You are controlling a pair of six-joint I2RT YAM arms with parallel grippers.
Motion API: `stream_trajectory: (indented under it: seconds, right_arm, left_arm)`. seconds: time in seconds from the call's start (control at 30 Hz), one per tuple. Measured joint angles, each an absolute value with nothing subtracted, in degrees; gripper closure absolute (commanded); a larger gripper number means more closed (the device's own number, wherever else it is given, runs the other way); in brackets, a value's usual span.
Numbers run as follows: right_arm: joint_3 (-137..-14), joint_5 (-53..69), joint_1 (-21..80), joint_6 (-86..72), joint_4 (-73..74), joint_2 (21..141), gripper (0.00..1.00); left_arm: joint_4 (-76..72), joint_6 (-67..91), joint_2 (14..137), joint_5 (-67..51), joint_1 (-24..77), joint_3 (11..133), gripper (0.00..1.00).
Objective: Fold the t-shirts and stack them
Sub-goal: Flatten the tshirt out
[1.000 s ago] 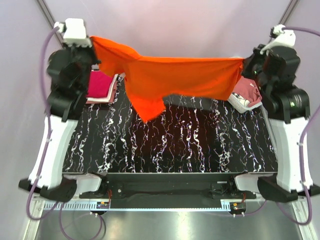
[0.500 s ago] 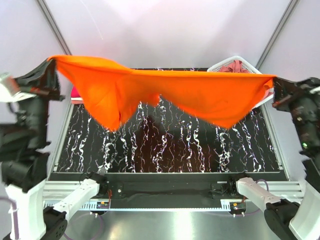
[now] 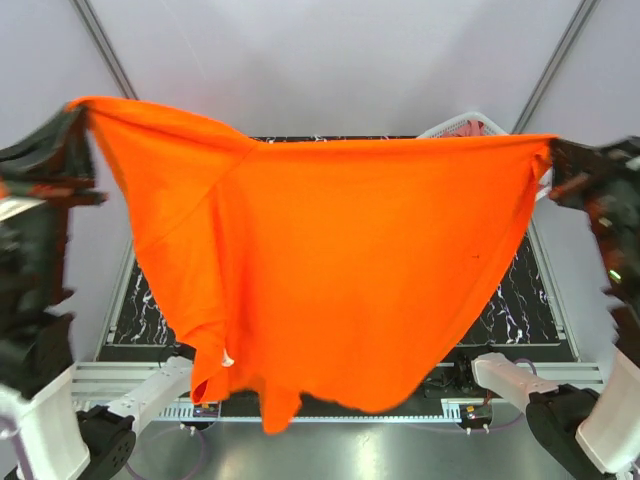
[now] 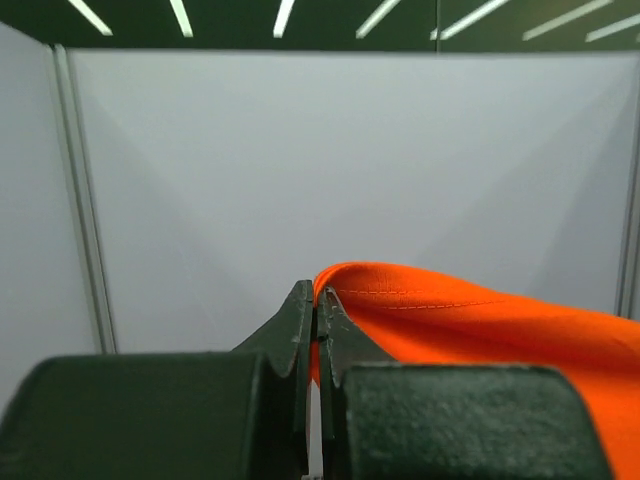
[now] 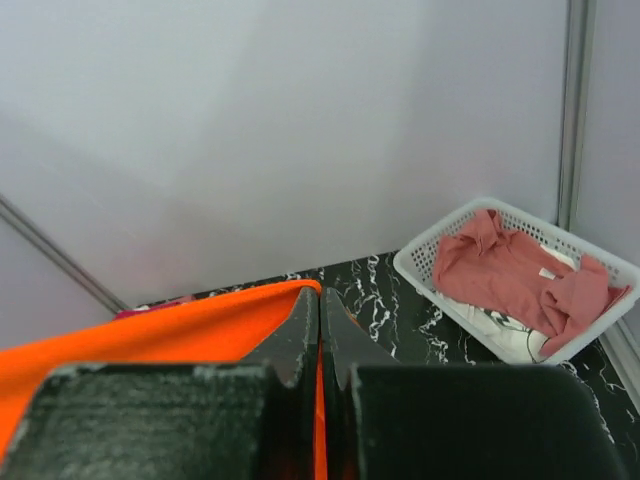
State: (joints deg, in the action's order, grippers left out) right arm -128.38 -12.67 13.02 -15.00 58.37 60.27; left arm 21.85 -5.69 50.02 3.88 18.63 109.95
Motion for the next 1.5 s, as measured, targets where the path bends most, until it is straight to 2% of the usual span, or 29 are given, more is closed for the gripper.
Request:
stream_trajectory:
  seconds: [0.1, 0.23, 0.33, 0.43, 0.57, 0.73, 0.97, 1.1, 1.23, 1.5]
  right_arm:
    - [-113.12, -14.13, 12.99, -14.63, 53.43, 59.70, 1.00]
    - [-86.78, -16.12, 12.95, -14.72, 47.13, 59.57, 1.00]
    - [-70.87, -18.24, 12.95, -15.53, 42.83, 63.64, 1.00]
    - [-63.51, -19.57, 12.43, -16.32, 39.62, 72.07, 1.00]
    - [-66.13, -20.51, 10.94, -15.70, 35.38, 84.95, 1.00]
    - [-78.74, -20.27, 7.57, -12.84, 30.44, 100.01, 1.00]
    - [-87.64, -19.84, 6.26, -10.00, 29.93, 106.30, 1.00]
    - [-90.83, -18.48, 6.28, -10.04, 32.40, 102.67, 1.00]
    - [-92.53, -16.53, 6.28, -10.59, 34.87, 91.70, 1.00]
    - [-96.99, -12.29, 6.28, -12.51, 40.21, 62.85, 1.00]
  left_arm:
    - [18.37, -8.36, 50.00, 2.76, 18.63, 97.32, 1.00]
    - [14.94, -12.75, 53.10, 0.21, 18.57, 75.94, 1.00]
    - [14.96, -15.46, 62.19, -1.67, 17.69, 67.35, 1.00]
    - [12.93, -17.15, 72.38, -2.70, 15.53, 62.46, 1.00]
    - [7.86, -18.33, 82.11, -2.31, 12.93, 60.40, 1.00]
    - [1.10, -19.14, 91.59, -1.48, 12.03, 63.92, 1.00]
    - [0.36, -19.51, 96.49, 0.73, 12.08, 71.81, 1.00]
    - [0.73, -21.76, 93.71, 2.90, 12.10, 74.94, 1.00]
    - [3.25, -24.21, 85.43, 3.62, 12.10, 77.12, 1.00]
    - [2.98, -26.11, 58.04, 3.01, 12.12, 77.97, 1.00]
